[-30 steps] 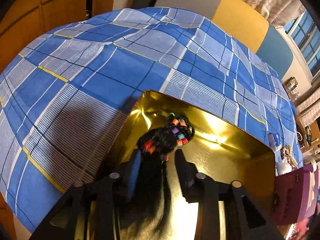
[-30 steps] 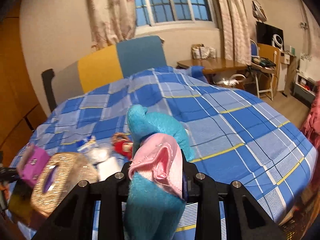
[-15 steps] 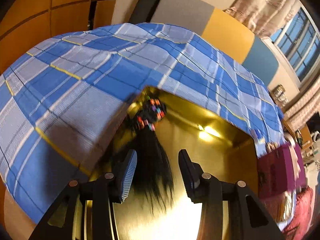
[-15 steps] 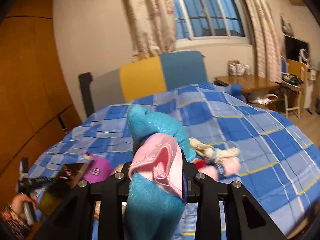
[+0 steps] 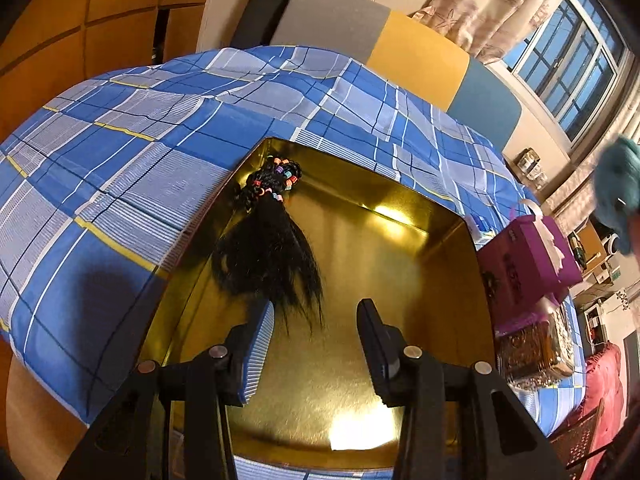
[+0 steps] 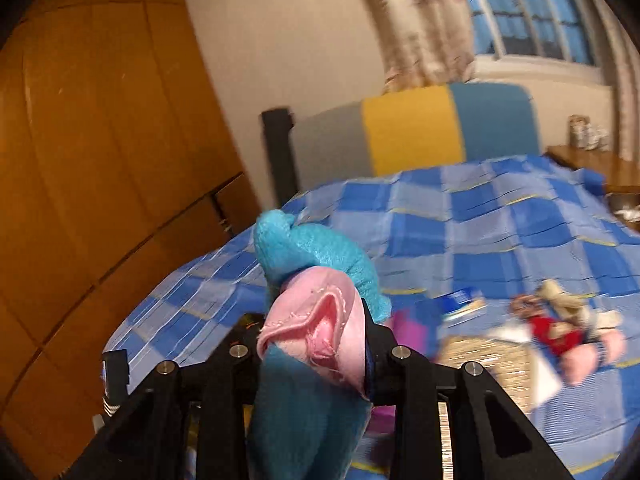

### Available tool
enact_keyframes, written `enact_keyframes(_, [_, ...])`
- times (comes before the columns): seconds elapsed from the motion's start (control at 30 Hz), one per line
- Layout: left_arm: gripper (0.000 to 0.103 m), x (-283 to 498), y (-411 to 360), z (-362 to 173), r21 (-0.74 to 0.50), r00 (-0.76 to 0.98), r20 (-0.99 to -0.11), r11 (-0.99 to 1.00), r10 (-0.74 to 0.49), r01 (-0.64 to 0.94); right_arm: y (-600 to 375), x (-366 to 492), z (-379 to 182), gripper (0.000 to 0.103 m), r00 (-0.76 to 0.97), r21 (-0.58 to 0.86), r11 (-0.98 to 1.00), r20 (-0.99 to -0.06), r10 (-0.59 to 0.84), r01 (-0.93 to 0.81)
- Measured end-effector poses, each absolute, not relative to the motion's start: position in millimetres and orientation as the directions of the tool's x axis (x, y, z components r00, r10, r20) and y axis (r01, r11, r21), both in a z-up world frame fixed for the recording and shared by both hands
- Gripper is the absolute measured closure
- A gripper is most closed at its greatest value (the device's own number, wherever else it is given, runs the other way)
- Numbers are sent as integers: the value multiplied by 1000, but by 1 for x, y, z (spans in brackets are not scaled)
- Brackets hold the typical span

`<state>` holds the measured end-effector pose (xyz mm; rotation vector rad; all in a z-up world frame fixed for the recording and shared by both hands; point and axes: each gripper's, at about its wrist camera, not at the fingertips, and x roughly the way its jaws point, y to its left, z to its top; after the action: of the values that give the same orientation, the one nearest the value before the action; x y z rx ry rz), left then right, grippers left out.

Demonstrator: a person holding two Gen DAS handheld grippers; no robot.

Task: Organize soft objects
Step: 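Lower the teal plush doll into the gold tray and open the right tool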

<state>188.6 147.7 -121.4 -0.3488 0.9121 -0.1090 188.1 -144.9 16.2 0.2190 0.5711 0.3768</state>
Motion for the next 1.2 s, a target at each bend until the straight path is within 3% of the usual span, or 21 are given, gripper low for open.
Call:
enact_keyframes(0.3, [60, 171, 171, -124, -361, 616, -752, 928, -234, -89, -43, 239, -56, 70, 577, 349, 878, -662, 478, -327])
enact_keyframes(0.67, [60, 158, 191, -129, -387, 614, -752, 915, -240, -116, 5, 318, -127, 70, 485, 368, 908, -768, 419, -202])
enact_keyframes(0.83, [60, 157, 200, -135, -400, 601, -762, 905, -241, -144, 8, 336, -141, 63, 508, 445, 891, -749, 425, -89])
enact_keyframes(0.9, [60, 157, 202, -137, -406, 598, -763, 901, -244, -150, 13, 341, -151, 54, 492, 476, 877, -750, 442, -64])
enact_keyframes(1.2, [60, 155, 214, -138, -420, 612, -757, 888, -229, -186, 20, 302, -140, 34, 511, 403, 903, -750, 421, -152])
